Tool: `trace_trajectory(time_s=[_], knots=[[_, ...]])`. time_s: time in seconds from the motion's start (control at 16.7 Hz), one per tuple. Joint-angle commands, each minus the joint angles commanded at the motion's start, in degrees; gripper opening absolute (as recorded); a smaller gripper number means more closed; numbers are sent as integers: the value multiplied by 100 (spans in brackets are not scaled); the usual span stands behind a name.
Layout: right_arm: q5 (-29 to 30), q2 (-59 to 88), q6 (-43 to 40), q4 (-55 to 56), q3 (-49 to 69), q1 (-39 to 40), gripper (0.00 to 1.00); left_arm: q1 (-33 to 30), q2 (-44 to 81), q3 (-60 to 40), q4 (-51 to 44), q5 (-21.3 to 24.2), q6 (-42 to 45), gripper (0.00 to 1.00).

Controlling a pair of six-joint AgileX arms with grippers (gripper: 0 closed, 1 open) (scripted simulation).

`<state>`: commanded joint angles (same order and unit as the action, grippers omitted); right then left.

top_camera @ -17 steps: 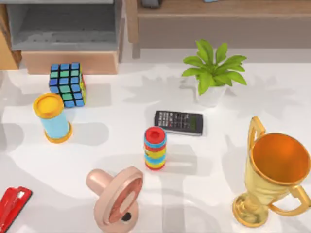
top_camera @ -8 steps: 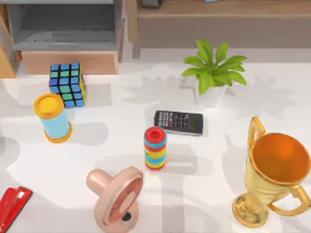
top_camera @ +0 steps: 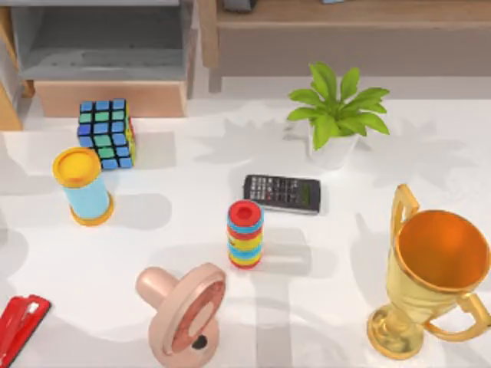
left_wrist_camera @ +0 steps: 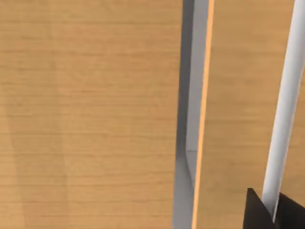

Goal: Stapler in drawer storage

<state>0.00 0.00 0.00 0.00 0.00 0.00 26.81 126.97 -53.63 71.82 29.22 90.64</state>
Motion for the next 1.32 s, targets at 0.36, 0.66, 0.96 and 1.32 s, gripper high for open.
trace_trajectory(time_s=[0.36,0.66,0.96,1.32], knots=[[0,0,0,0,0,0,100,228,-244,598,321,229,10,0],[0,0,0,0,0,0,100,517,-567,1369,746,517,28,0],[0,0,0,0,0,0,100,573,-604,1444,829,596,45,0],[0,0,0,0,0,0,100,1087,-931,2452,1330,1104,72,0]])
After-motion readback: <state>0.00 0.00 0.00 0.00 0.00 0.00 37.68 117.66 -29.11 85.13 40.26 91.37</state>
